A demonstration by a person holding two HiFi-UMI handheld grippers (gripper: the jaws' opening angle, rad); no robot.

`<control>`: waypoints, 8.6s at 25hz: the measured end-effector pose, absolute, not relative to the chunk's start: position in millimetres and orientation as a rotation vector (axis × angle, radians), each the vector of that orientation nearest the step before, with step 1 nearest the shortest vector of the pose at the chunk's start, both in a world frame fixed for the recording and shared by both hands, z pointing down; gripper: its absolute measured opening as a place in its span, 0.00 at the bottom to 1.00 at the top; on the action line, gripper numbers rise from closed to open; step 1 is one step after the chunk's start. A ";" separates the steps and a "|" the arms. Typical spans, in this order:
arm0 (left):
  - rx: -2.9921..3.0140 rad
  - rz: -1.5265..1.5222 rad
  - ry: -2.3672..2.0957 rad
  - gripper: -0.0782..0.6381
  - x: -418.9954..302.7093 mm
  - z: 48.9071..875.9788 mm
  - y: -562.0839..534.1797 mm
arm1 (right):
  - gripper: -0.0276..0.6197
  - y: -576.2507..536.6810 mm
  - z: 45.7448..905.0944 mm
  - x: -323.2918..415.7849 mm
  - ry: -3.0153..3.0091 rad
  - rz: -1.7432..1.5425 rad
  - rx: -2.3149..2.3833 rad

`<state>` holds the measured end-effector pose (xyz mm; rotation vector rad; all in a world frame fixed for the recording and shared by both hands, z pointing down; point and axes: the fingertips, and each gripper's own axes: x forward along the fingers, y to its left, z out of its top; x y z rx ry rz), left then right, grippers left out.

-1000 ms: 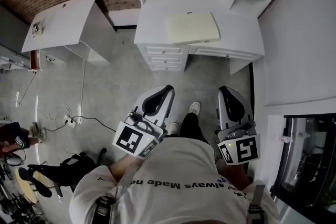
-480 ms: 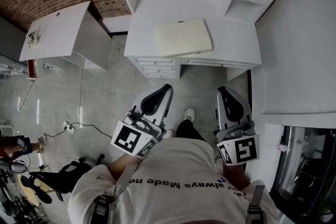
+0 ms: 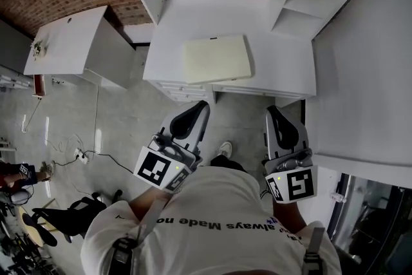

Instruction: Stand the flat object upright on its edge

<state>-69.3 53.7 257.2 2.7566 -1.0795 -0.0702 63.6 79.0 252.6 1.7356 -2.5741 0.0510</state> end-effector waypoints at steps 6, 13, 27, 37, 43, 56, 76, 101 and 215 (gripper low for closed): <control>2.752 -0.088 -1.103 0.13 -49.8 257.0 39.8 | 0.08 65.6 254.5 83.7 -2.581 0.027 1.709; 2.733 -0.075 -1.136 0.13 -45.0 261.0 32.7 | 0.08 58.0 260.7 91.1 -2.581 0.035 1.681; 2.750 -0.100 -1.117 0.13 -60.0 263.7 10.9 | 0.08 38.5 264.1 73.1 -2.567 -0.001 1.684; 2.796 -0.133 -1.026 0.13 -85.1 248.7 24.5 | 0.08 55.7 246.6 42.9 -2.518 -0.054 1.742; 2.807 -0.153 -0.973 0.13 -96.4 248.3 10.0 | 0.08 42.4 243.1 31.1 -2.483 -0.075 1.781; 2.805 -0.154 -0.971 0.13 -92.5 250.1 -33.8 | 0.08 1.1 246.6 37.5 -2.475 -0.046 1.806; 2.523 -0.118 -0.957 0.25 -95.5 326.2 -58.3 | 0.09 -19.4 290.1 42.7 -2.445 -0.134 1.613; 1.959 0.049 -0.892 0.45 -176.2 576.0 -13.4 | 0.44 7.5 512.0 -38.7 -2.203 -0.160 0.991; 2.717 0.141 -0.367 0.51 256.3 454.4 -149.8 | 0.42 -145.9 594.4 281.4 -2.102 0.290 1.870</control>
